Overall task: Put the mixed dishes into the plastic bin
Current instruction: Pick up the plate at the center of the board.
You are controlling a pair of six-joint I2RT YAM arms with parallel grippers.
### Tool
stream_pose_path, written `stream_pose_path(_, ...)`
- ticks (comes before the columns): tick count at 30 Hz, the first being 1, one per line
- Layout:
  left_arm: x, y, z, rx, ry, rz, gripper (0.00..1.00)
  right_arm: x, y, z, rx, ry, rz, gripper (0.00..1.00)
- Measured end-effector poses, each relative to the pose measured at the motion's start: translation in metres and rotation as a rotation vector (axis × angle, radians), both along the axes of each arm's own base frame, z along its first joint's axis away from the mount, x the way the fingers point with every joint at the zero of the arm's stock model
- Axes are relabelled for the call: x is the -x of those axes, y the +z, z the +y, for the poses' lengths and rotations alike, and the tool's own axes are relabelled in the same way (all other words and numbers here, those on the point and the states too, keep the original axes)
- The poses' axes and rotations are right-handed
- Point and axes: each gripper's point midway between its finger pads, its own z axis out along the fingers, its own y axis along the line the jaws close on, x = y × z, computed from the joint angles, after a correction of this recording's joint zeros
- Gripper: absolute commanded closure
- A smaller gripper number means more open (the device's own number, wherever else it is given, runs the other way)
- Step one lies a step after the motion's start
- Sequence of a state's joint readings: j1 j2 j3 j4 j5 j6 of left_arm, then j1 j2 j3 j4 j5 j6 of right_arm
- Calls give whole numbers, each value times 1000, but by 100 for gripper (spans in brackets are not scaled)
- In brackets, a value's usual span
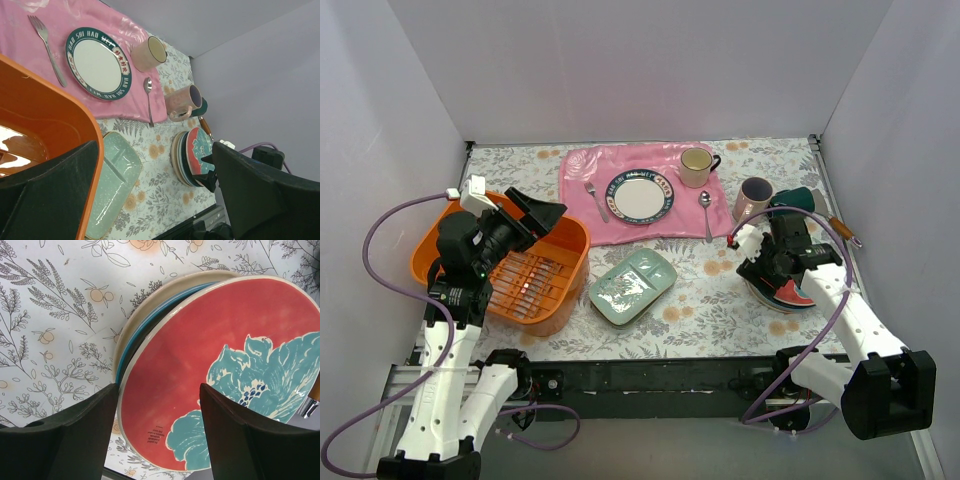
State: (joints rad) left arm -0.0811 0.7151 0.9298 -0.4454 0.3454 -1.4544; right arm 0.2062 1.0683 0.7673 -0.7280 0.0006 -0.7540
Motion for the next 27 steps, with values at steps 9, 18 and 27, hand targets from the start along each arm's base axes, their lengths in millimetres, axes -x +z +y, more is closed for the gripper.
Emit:
stream_pose_path(9, 0, -1, 0, 0, 1, 3, 2, 9, -14, -7, 36, -9, 30, 27)
stream_pose_path(18, 3, -1, 0, 0, 1, 7, 2, 7, -13, -12, 62, -23, 22, 27)
stream_pose_path(27, 4, -2, 1, -1, 1, 11, 2, 7, -12, -13, 66, -24, 18, 27)
